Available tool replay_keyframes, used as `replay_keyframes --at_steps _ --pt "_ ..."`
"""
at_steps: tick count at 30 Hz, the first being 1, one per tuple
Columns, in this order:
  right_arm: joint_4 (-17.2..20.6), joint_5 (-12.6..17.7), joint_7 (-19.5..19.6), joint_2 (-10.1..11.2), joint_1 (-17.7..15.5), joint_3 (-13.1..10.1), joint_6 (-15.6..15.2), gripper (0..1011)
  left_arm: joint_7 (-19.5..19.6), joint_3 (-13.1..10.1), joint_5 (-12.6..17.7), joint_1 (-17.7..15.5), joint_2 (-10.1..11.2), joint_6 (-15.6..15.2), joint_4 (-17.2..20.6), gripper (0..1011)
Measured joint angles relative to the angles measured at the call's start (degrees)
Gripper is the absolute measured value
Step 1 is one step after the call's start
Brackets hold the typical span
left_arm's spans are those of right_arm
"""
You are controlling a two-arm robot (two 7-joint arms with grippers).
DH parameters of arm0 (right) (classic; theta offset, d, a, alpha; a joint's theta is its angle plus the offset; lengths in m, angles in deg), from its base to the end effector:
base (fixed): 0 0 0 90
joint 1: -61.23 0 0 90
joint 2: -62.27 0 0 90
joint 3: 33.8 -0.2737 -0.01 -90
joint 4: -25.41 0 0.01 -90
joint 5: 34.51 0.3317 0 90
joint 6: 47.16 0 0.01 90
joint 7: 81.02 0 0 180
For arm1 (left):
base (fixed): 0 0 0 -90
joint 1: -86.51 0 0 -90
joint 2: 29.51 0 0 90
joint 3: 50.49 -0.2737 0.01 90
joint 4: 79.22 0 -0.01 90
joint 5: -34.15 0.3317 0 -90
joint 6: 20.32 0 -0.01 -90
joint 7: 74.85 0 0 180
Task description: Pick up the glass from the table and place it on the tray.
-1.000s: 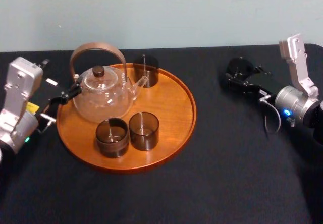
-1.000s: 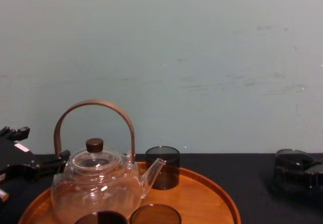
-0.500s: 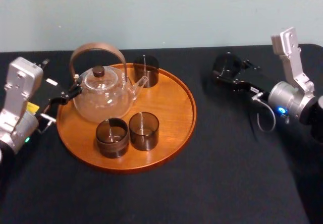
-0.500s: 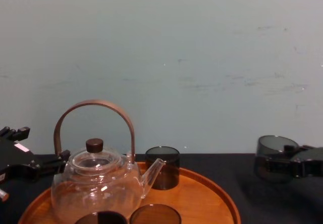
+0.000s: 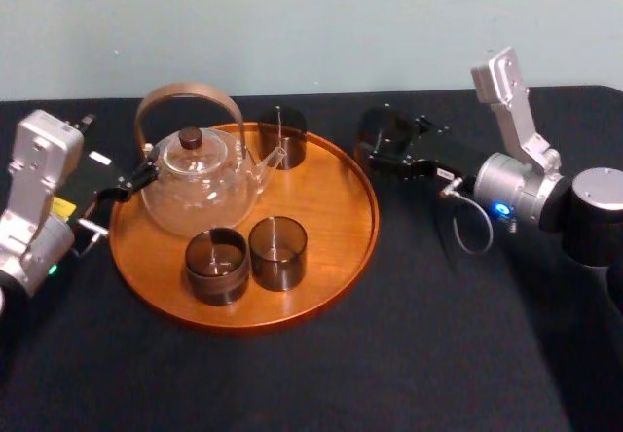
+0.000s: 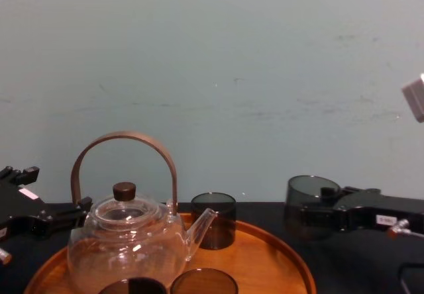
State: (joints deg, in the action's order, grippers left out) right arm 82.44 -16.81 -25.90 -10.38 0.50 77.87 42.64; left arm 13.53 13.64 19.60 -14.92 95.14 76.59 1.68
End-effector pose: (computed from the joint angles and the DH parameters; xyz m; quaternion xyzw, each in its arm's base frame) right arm 0.4702 -0.0369 -0.2854 -0.0971 0.0321 -0.3950 0.9130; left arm 0.3770 0.0674 -0.2935 0.1415 -0.1325 0.5799 0.7913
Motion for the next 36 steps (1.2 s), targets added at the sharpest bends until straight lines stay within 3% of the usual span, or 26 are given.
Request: replay_keyframes --at_steps 23,36 --pt "-7.9 1.4 -3.2 -3.8 4.6 5.8 2.5 903 0.0 0.0 0.0 0.0 0.0 0.0 0.0 1010" --pt "-14.3 1.3 -4.7 -6.0 6.8 7.0 5.2 903 0.0 0.0 0.0 0.0 0.0 0.0 0.0 1009"
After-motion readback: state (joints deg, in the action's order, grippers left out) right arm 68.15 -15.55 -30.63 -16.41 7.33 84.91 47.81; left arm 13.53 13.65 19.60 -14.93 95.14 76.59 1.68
